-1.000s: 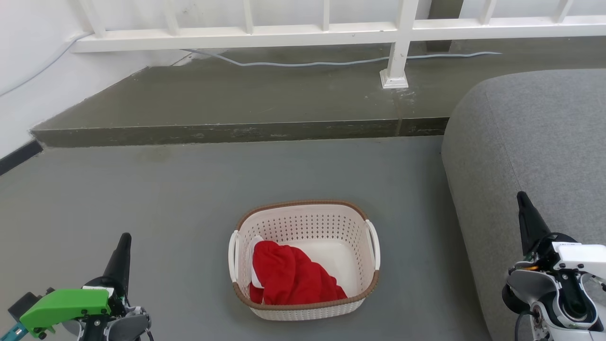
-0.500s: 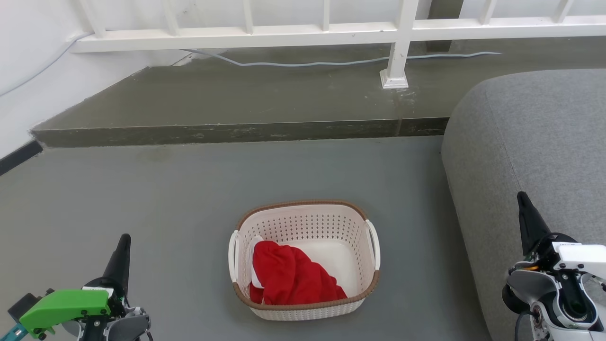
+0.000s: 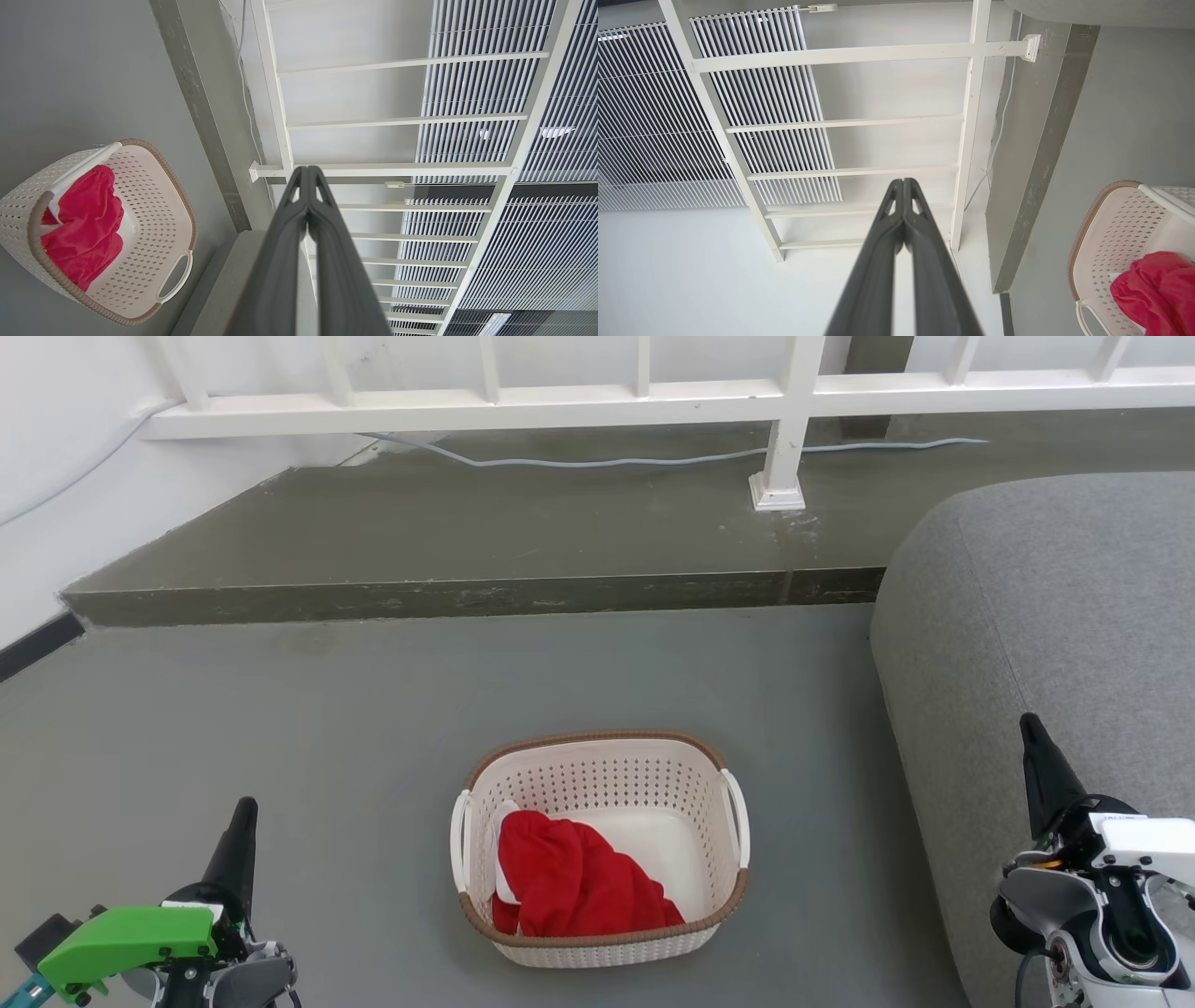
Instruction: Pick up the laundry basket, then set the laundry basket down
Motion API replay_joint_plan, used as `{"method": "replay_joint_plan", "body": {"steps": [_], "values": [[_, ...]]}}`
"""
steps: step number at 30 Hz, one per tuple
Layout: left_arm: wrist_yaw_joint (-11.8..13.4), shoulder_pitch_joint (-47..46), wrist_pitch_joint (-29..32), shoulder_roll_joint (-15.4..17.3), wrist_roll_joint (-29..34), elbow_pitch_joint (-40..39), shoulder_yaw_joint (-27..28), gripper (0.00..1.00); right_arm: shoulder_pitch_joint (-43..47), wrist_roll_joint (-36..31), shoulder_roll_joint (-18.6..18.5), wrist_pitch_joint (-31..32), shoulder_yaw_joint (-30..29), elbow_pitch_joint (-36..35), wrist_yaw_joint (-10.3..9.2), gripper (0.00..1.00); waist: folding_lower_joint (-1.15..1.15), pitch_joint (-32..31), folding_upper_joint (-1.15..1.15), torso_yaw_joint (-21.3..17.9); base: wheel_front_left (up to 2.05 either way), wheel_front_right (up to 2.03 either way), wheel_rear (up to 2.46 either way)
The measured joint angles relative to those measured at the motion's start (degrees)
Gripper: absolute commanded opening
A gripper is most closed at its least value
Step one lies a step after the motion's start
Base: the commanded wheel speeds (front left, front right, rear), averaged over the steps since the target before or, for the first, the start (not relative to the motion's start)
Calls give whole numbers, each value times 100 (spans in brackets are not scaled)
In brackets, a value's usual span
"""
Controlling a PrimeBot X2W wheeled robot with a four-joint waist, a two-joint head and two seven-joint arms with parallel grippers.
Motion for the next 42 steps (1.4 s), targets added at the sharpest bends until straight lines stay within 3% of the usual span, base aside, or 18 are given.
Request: {"method": "replay_joint_plan", "body": {"steps": [42], "values": [[-14, -3, 41, -2, 0, 13, 33, 0, -2, 0, 4, 5, -15, -3, 8, 0, 0, 0, 0, 0, 0, 0, 0]]}}
